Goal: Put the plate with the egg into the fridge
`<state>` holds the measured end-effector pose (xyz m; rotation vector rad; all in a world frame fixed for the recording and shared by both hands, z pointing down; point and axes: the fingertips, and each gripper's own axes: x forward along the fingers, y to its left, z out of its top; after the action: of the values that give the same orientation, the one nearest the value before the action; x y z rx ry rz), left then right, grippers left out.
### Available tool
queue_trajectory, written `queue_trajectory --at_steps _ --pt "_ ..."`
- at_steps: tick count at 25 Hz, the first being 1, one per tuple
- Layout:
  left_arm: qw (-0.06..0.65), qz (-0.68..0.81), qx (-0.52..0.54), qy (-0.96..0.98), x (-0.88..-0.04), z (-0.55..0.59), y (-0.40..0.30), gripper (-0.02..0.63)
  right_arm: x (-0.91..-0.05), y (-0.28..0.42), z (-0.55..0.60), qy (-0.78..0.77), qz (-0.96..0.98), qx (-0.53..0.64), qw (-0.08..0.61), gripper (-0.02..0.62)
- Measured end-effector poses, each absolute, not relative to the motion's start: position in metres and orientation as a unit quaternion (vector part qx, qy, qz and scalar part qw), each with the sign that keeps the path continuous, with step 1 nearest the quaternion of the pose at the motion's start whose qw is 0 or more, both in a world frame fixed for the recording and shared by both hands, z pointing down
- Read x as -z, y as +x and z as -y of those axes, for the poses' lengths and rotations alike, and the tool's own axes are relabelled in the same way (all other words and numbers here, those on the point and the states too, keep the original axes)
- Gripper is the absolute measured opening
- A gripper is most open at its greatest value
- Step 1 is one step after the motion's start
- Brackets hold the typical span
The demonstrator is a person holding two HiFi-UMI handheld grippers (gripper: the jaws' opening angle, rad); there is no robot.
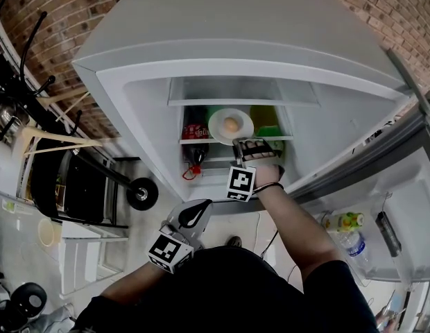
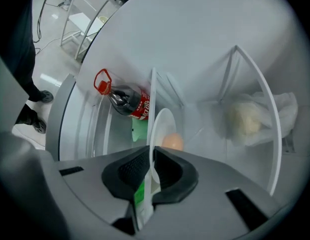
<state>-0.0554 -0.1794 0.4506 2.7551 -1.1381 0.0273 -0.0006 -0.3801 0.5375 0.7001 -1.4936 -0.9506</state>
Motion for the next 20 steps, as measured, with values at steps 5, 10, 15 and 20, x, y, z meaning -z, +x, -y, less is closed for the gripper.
queue_trajectory --at_steps 5,10,15,20 --pt "0.083 0.384 -0.008 0.92 -0.452 0.18 -0.058 0.005 -0.544 -0.004 0.384 0.286 0.649 0.387 0.59 0.041" --pt "0.085 0.387 -0.007 0.918 -0.453 0.181 -0.06 0.005 -0.547 -0.005 0.389 0.277 0.652 0.369 0.601 0.046" --pt "0.087 0.388 -0.007 0.918 -0.453 0.182 -0.06 0.005 -0.548 -0.007 0.391 0.274 0.653 0.367 0.604 0.051" --pt "0.088 0.386 -0.007 0.918 -0.455 0.181 -0.058 0.005 -0.554 -0.006 0.388 0.27 0.656 0.361 0.606 0.099"
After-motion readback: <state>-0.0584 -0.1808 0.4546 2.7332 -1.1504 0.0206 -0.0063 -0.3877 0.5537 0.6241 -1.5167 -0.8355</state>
